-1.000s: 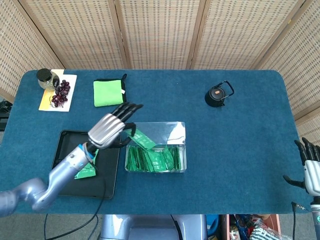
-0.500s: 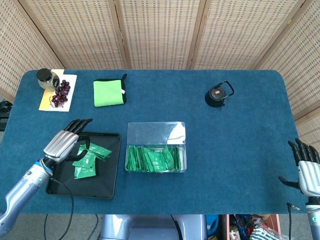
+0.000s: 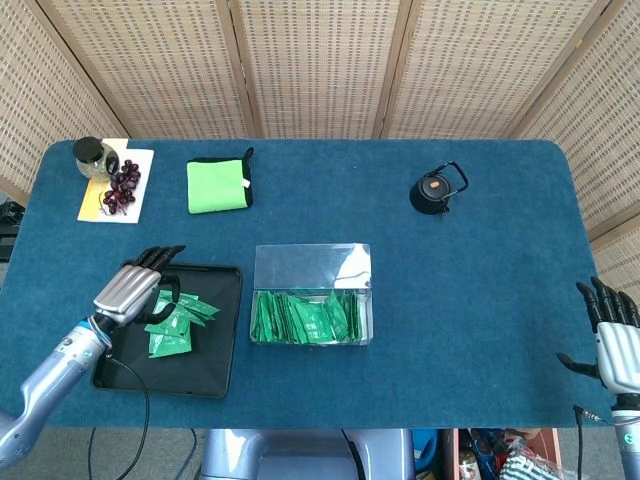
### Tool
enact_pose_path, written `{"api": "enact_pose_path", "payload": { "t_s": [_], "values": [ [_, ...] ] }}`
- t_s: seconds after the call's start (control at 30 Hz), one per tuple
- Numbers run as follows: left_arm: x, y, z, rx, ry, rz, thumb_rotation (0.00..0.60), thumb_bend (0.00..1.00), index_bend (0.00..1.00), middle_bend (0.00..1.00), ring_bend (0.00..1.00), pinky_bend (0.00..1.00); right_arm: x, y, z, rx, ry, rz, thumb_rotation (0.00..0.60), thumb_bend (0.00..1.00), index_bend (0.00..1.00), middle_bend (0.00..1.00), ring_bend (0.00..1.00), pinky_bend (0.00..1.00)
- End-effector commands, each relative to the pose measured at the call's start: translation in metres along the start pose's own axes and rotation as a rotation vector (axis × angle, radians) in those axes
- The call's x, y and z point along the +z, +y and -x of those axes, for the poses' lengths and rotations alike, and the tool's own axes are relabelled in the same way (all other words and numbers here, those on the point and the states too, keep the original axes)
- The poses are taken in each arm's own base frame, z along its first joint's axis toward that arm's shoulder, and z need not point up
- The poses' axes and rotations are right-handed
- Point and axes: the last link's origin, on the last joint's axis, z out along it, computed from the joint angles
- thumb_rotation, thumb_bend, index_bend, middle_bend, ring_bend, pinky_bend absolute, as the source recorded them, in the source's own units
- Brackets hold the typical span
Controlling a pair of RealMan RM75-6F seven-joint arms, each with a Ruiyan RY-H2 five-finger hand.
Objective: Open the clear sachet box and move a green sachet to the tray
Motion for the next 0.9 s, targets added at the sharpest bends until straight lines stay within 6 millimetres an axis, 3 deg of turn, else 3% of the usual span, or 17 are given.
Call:
{"api": "enact_pose_path", "payload": {
  "t_s": [0.03, 0.07, 0.1, 0.33, 0.53, 0.77, 0.83, 0.9],
  "values": [
    [0.004, 0.000, 0.001, -0.012, -0.017, -0.020, 0.600, 0.43, 0.12, 0.00, 0.00, 0.00, 0.000, 0.000, 0.000, 0.000, -0.001, 0.000, 0.600, 0.00, 0.00, 0.00, 0.00, 0.00],
    [0.004, -0.001, 0.001, -0.012, -0.017, -0.028, 0.600, 0.39, 0.02, 0.00, 0.00, 0.00, 0.000, 0.000, 0.000, 0.000, -0.001, 0.000, 0.600, 0.00, 0.00, 0.00, 0.00, 0.00],
    [0.005, -0.002, 0.001, -0.012, -0.015, -0.032, 0.600, 0.37, 0.00, 0.00, 0.00, 0.00, 0.000, 0.000, 0.000, 0.000, -0.001, 0.000, 0.600, 0.00, 0.00, 0.00, 0.00, 0.00],
    [-0.005, -0.005, -0.010, -0.062, 0.094, -0.020, 0.600, 0.32, 0.00, 0.00, 0.00, 0.00, -0.001, -0.001, 0.000, 0.003, 0.000, -0.008, 0.600, 0.00, 0.00, 0.00, 0.00, 0.00],
    [-0.032, -0.015, -0.017, -0.035, 0.280, -0.026, 0.600, 0.26, 0.00, 0.00, 0.00, 0.00, -0.003, -0.003, -0.002, 0.006, 0.006, -0.019, 0.600, 0.00, 0.00, 0.00, 0.00, 0.00],
    [-0.077, -0.034, -0.004, 0.029, 0.396, -0.160, 0.600, 0.13, 0.00, 0.00, 0.00, 0.00, -0.006, -0.006, -0.004, 0.010, 0.015, -0.034, 0.600, 0.00, 0.00, 0.00, 0.00, 0.00],
    [-0.109, -0.046, 0.011, 0.030, 0.388, -0.278, 0.600, 0.13, 0.00, 0.00, 0.00, 0.00, -0.008, -0.008, -0.006, 0.012, 0.028, -0.048, 0.600, 0.00, 0.00, 0.00, 0.00, 0.00],
    [-0.127, -0.050, 0.020, 0.036, 0.380, -0.329, 0.600, 0.12, 0.00, 0.00, 0.00, 0.00, -0.010, -0.009, -0.008, 0.016, 0.049, -0.065, 0.600, 0.00, 0.00, 0.00, 0.00, 0.00]
  ]
}}
